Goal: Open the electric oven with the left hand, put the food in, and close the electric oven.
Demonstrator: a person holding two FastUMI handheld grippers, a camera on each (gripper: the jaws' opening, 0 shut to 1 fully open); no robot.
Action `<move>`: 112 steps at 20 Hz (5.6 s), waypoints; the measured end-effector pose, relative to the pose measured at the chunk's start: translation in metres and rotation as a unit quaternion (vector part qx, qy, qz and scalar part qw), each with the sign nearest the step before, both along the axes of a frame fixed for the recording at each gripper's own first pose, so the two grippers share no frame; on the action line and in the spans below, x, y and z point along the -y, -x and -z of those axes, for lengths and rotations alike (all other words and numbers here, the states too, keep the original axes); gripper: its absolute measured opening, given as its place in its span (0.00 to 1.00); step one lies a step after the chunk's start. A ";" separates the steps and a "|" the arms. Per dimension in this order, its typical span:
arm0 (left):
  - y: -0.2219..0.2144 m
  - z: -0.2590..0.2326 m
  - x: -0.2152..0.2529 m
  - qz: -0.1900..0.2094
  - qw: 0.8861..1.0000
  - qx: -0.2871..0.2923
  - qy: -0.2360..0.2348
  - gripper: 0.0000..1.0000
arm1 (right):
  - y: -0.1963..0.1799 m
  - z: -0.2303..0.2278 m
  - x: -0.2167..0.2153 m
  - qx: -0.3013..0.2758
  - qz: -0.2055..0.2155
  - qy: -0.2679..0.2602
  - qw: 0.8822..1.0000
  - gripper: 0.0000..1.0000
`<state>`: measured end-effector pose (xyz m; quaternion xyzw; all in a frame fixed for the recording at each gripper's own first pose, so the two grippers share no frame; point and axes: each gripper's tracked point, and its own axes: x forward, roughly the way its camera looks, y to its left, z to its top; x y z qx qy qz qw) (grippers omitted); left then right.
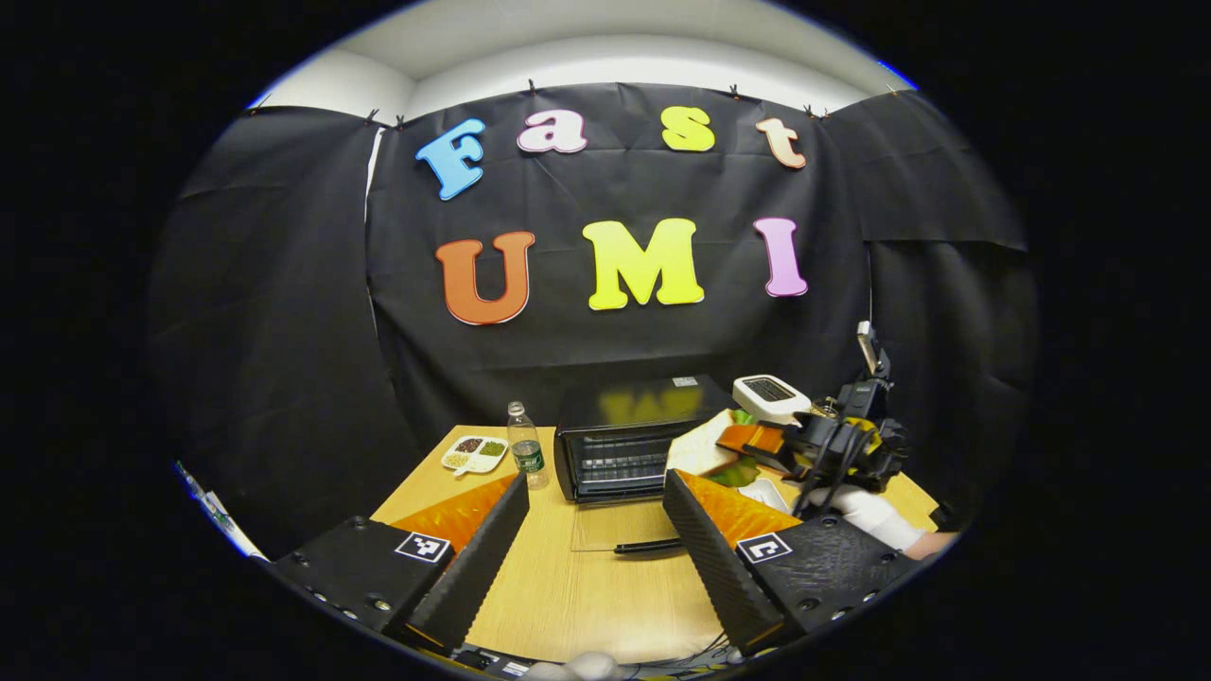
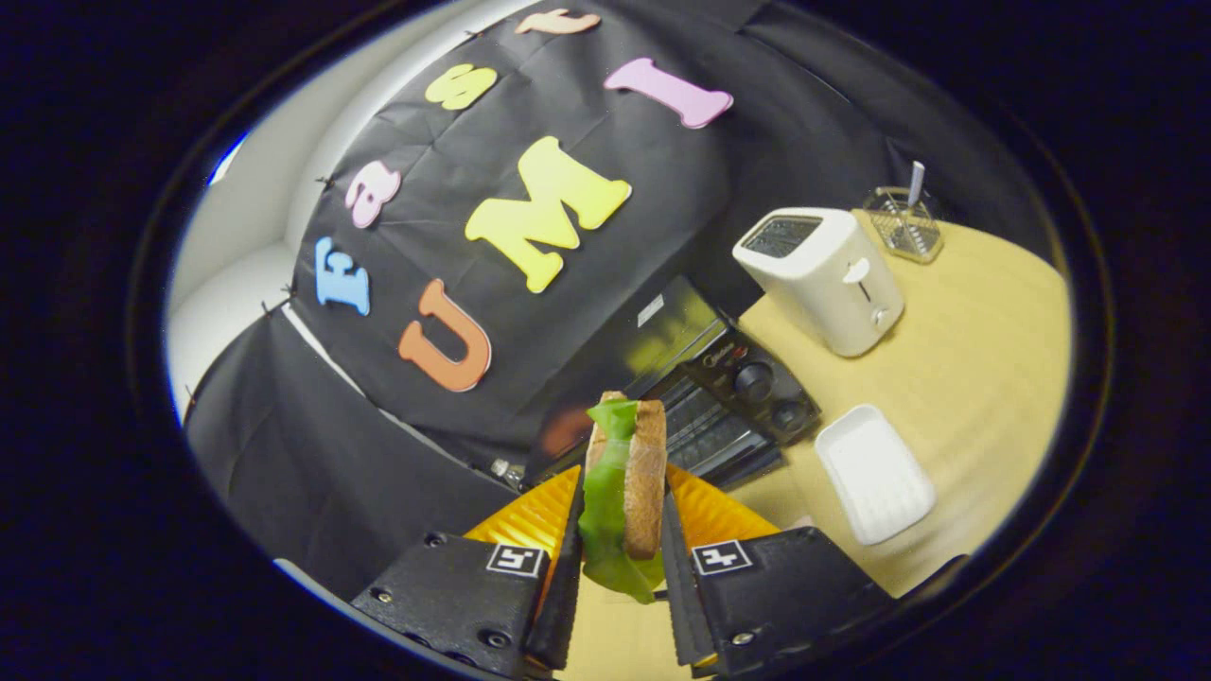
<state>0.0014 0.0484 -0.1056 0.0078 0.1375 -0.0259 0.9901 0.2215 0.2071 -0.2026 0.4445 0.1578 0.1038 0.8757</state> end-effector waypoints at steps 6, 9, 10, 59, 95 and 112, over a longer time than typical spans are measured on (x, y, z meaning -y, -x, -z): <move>0.000 0.005 -0.028 0.006 1.000 -0.004 -0.009 0.96 | -0.046 0.032 -0.070 -0.023 0.055 -0.075 0.995 0.43; 0.002 0.017 -0.042 0.005 1.000 -0.021 -0.011 0.96 | -0.074 0.045 -0.088 -0.022 0.080 -0.076 0.994 0.43; 0.005 0.020 -0.048 0.006 1.000 -0.028 -0.012 0.96 | -0.082 0.050 -0.091 -0.025 0.090 -0.083 0.992 0.43; -0.013 0.111 0.037 -0.043 0.996 -0.076 0.020 0.96 | 0.168 -0.098 0.209 0.087 0.024 0.392 0.915 1.00; -0.099 0.329 0.113 0.014 0.963 -0.267 0.042 0.95 | 0.159 -0.065 0.245 -0.029 0.059 0.414 0.908 1.00; -0.149 0.251 0.107 0.018 0.975 -0.217 0.044 0.95 | 0.146 -0.065 0.256 -0.022 0.065 0.388 0.919 1.00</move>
